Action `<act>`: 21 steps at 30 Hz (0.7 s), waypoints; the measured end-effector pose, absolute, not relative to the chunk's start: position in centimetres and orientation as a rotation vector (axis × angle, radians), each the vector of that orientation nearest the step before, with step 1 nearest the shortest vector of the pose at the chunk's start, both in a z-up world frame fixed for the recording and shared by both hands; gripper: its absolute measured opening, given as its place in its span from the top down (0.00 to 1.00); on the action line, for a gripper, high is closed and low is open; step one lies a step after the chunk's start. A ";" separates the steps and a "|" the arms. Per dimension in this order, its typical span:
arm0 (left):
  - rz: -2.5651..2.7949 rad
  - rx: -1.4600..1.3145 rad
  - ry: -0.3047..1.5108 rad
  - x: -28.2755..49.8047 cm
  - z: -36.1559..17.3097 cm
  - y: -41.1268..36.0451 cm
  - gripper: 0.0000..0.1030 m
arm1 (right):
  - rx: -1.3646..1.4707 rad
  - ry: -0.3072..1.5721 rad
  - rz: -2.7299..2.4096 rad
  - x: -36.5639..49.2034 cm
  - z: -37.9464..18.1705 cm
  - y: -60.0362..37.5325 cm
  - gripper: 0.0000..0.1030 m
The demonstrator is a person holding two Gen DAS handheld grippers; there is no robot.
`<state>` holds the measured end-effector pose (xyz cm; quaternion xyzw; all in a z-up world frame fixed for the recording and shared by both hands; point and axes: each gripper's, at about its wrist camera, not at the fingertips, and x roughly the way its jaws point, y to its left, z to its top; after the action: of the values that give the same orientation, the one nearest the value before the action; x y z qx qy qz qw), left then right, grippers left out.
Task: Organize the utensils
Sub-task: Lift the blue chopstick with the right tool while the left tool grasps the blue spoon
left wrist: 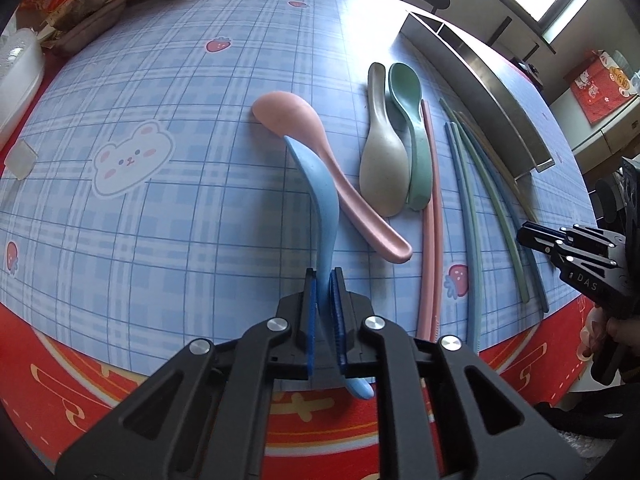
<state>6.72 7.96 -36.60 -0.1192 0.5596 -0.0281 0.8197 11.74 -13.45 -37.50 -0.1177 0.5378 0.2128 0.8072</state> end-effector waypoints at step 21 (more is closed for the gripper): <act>-0.078 -0.366 1.142 5.8 -33.4 10.5 0.89 | -0.043 1.163 0.541 12.0 -35.9 -15.1 0.94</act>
<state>5.80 10.49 -33.40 -0.1721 0.5373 -0.0366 0.8248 12.02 -15.10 -35.91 -0.0202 0.5423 0.2523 0.8011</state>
